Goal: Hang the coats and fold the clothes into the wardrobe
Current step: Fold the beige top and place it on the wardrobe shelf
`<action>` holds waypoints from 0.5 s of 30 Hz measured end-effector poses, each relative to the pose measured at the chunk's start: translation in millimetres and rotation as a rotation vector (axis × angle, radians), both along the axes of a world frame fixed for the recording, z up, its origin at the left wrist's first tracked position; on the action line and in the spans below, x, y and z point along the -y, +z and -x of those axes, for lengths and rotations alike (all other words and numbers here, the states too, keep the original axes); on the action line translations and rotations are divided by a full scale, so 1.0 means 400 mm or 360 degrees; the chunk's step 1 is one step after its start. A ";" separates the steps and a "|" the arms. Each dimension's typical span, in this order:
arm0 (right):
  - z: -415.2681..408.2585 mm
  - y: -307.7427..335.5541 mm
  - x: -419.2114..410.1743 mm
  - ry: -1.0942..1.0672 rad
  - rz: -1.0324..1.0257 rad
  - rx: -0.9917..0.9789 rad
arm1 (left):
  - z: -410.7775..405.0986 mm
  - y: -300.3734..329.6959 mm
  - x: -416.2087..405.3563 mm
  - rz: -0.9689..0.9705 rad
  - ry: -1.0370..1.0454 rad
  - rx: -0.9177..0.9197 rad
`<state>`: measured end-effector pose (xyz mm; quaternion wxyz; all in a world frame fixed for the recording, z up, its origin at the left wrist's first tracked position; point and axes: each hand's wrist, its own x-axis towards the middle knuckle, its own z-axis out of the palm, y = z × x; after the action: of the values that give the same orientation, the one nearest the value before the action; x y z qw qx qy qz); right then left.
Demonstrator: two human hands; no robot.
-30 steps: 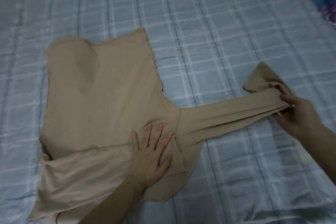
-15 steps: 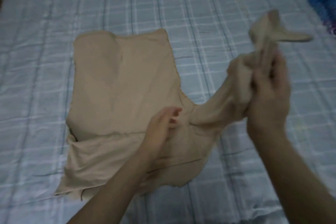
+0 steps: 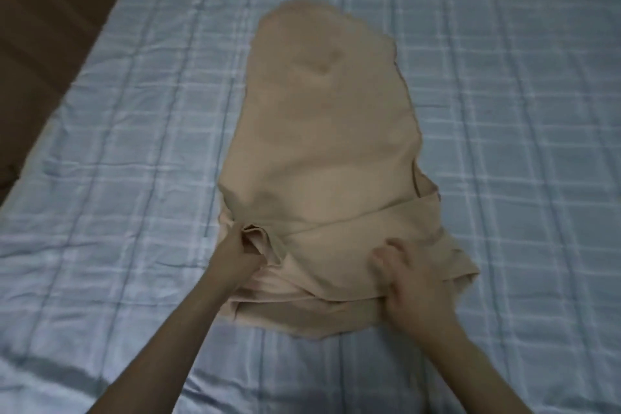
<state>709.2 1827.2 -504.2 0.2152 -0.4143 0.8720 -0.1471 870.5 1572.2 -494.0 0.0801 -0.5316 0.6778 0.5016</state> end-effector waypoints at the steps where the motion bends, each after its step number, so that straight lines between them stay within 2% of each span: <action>1: 0.027 -0.011 -0.033 -0.0095 -0.0089 -0.0053 | -0.007 -0.007 -0.001 0.0020 0.0089 -0.0020; 3: 0.062 -0.022 -0.089 -0.0134 -0.0267 -0.0096 | -0.016 -0.022 0.001 -0.0115 0.0379 -0.0148; 6: 0.069 -0.016 -0.114 0.0025 -0.0420 -0.0226 | -0.013 -0.028 -0.008 -0.0323 0.0678 -0.0217; 10: 0.052 -0.004 -0.072 0.0150 -0.0402 -0.0486 | 0.025 -0.007 -0.041 0.0185 0.0372 -0.0157; 13: 0.054 0.003 -0.040 0.0050 -0.0541 -0.0403 | 0.041 -0.036 -0.044 0.0360 0.0043 -0.0212; 15: 0.051 0.004 -0.024 -0.0029 -0.0505 -0.0336 | 0.032 -0.045 -0.041 0.0448 0.0077 -0.0261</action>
<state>688.7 1836.9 -502.8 0.1838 -0.3803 0.9058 0.0347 857.7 1588.8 -512.1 -0.0629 -0.5112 0.7326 0.4450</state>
